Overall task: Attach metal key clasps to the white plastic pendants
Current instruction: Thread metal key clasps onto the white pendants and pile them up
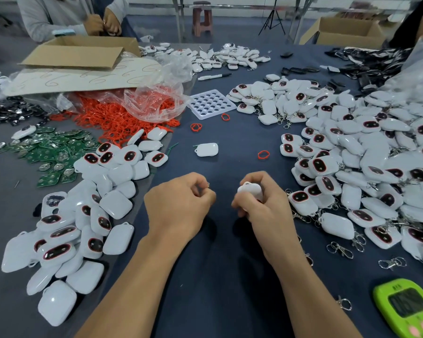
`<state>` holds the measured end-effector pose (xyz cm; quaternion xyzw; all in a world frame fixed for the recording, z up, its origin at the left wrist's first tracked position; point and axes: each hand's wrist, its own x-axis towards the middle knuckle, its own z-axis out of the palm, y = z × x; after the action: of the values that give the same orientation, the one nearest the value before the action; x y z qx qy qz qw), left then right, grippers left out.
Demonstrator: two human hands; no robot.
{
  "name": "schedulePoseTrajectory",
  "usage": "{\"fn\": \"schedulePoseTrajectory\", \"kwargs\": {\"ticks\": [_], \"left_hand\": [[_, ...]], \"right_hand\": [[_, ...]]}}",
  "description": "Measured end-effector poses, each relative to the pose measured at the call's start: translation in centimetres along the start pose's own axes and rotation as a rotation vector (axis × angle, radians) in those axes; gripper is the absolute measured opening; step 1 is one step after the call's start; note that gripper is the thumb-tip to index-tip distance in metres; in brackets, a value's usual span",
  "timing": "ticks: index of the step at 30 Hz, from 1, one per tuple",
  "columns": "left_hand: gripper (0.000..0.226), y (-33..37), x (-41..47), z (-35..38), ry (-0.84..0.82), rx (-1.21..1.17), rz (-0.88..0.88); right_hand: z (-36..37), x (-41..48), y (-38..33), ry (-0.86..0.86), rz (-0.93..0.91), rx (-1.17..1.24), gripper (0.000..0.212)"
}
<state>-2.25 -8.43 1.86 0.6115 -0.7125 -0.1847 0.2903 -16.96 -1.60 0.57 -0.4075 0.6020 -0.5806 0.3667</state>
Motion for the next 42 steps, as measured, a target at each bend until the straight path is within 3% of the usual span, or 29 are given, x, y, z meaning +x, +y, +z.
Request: {"fn": "schedulePoseTrajectory", "kwargs": {"ticks": [7, 10, 17, 22, 27, 30, 32, 35, 42], "left_hand": [[0.005, 0.3, -0.4, 0.9, -0.224, 0.148, 0.218], [0.008, 0.4, -0.1, 0.6, -0.339, 0.094, 0.201], [0.009, 0.0, -0.1, 0.6, -0.341, 0.052, 0.226], [0.008, 0.1, 0.0, 0.6, -0.238, -0.024, 0.105], [0.011, -0.2, 0.2, 0.5, 0.149, 0.167, -0.069], [0.010, -0.2, -0.2, 1.0, -0.033, 0.268, 0.064], [0.007, 0.2, -0.3, 1.1, -0.225, 0.211, 0.137], [0.010, 0.4, 0.0, 0.7, -0.381, 0.103, 0.148], [0.012, 0.1, 0.0, 0.4, -0.430, 0.025, 0.185]], "right_hand": [[-0.1, 0.3, 0.9, 0.133, -0.075, -0.181, 0.006], [0.0, 0.3, 1.1, 0.153, -0.107, -0.240, 0.020], [-0.1, 0.2, 0.9, 0.118, -0.093, -0.260, 0.020], [-0.2, 0.5, 1.1, 0.118, -0.095, -0.271, 0.020], [-0.4, 0.6, 1.4, 0.134, -0.075, -0.210, 0.019], [-0.4, 0.7, 1.5, 0.132, -0.074, -0.205, 0.018], [-0.4, 0.7, 1.6, 0.135, -0.071, -0.206, 0.018], [-0.4, 0.7, 1.5, 0.124, -0.067, -0.233, 0.019], [0.0, 0.4, 1.1, 0.102, -0.109, -0.274, 0.010]]}}
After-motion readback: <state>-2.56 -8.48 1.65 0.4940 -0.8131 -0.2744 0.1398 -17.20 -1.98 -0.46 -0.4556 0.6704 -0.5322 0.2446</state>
